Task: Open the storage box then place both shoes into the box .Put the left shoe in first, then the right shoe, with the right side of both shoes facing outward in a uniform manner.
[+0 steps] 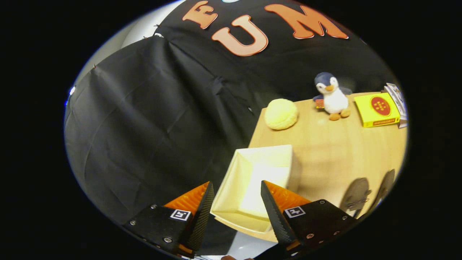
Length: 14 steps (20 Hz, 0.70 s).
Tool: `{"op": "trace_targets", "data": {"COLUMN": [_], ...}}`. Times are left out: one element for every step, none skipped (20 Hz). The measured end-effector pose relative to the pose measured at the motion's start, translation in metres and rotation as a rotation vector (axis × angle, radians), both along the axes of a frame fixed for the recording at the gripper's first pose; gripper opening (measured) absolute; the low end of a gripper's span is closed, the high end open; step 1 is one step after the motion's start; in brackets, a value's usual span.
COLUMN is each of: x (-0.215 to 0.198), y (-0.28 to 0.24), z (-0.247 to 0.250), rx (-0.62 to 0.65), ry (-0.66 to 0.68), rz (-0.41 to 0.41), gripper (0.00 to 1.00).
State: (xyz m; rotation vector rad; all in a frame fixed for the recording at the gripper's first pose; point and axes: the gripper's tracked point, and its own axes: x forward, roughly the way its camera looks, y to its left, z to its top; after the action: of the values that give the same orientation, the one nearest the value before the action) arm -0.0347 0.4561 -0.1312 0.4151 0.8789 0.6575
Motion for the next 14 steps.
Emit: {"op": "trace_targets", "data": {"x": [-0.001, -0.001, -0.001, -0.003, -0.007, -0.01, -0.013, -0.017, -0.024, -0.031, -0.037, -0.043, -0.049, -0.054], "y": [-0.017, -0.035, -0.053, -0.073, -0.089, -0.104, -0.121, -0.137, -0.153, -0.17, -0.184, -0.195, -0.206, -0.214], "z": [-0.004, -0.01, -0.014, -0.02, -0.03, -0.042, -0.054, -0.068, -0.085, -0.102, -0.116, -0.13, -0.143, -0.156], "rx": [-0.038, -0.077, -0.113, -0.153, -0.188, -0.222, -0.256, -0.291, -0.333, -0.375, -0.411, -0.443, -0.465, -0.486], "ry": [-0.027, -0.056, -0.084, -0.103, -0.116, -0.126, -0.129, -0.126, -0.112, -0.094, -0.079, -0.062, -0.053, -0.043], "rz": [-0.003, -0.008, -0.015, -0.024, -0.03, -0.036, -0.042, -0.046, -0.047, -0.045, -0.048, -0.038, -0.039, -0.038], "gripper": [0.8, 0.81, 0.81, 0.81, 0.82, 0.81, 0.82, 0.82, 0.81, 0.82, 0.82, 0.82, 0.82, 0.82]}}
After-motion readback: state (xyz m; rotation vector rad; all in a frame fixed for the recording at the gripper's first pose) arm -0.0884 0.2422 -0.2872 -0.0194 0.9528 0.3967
